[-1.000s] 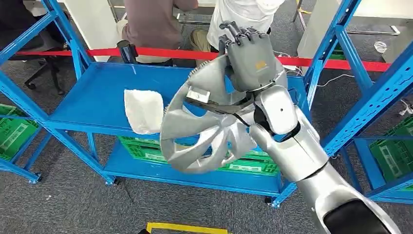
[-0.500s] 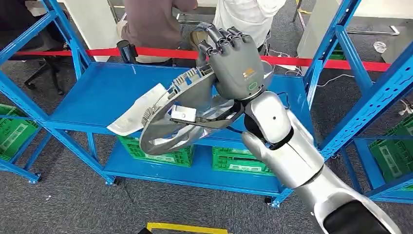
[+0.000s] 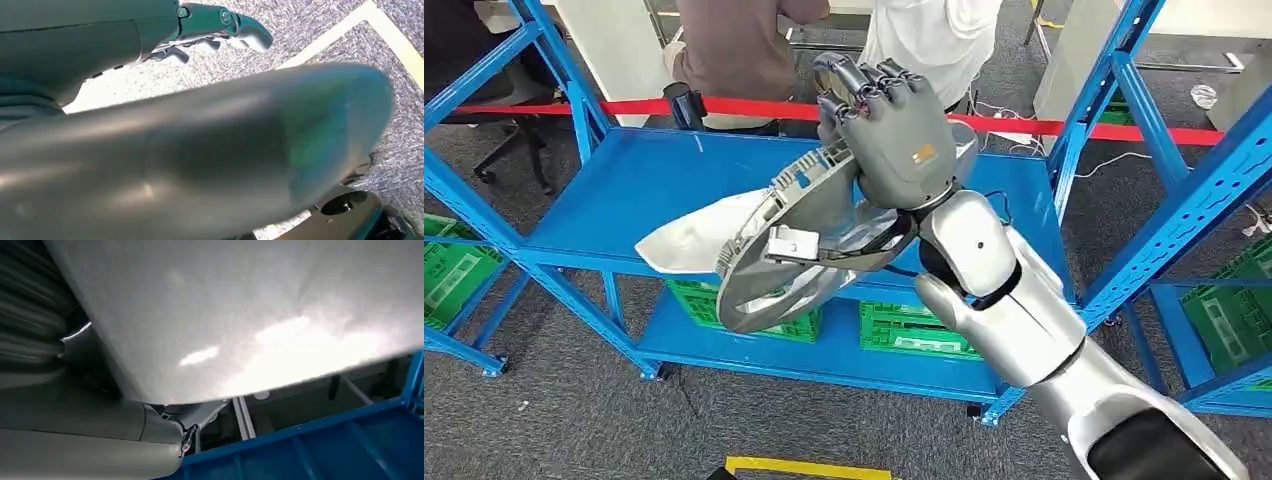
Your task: Take the parts from the cabinet and place them on the table.
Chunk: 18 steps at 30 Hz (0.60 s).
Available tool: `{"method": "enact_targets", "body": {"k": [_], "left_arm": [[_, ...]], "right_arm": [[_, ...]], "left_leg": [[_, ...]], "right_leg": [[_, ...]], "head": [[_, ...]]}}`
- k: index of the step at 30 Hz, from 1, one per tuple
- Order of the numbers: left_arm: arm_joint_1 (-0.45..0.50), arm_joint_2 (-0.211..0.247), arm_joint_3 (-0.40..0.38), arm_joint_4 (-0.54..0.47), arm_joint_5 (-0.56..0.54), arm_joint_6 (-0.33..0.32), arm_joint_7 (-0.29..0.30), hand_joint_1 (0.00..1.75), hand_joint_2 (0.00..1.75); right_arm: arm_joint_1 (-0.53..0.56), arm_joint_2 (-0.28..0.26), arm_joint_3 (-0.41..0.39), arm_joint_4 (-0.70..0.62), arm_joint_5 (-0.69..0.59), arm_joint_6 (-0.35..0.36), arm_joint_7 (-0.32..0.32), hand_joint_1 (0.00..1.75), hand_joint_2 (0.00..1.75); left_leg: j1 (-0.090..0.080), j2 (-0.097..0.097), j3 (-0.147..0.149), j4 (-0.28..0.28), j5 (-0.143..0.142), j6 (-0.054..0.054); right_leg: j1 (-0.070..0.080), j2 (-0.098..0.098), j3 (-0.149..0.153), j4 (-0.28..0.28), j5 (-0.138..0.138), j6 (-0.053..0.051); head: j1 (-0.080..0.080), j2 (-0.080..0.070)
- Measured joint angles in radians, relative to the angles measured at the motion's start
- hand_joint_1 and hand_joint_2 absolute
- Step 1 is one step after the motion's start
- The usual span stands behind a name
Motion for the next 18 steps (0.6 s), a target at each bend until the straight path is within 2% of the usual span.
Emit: {"method": "enact_targets", "body": {"k": [18], "left_arm": [[0.002,0.000,0.013,0.000,0.022,-0.010,-0.035,0.00,1.75]], "right_arm": [[-0.014,0.001,0.011,0.001,-0.019,-0.008,-0.023,1.75,1.75]], "left_leg": [[0.000,0.000,0.000,0.000,0.000,0.000]], "right_leg": [[0.000,0.000,0.000,0.000,0.000,0.000]], "head": [[0.000,0.000]]}}
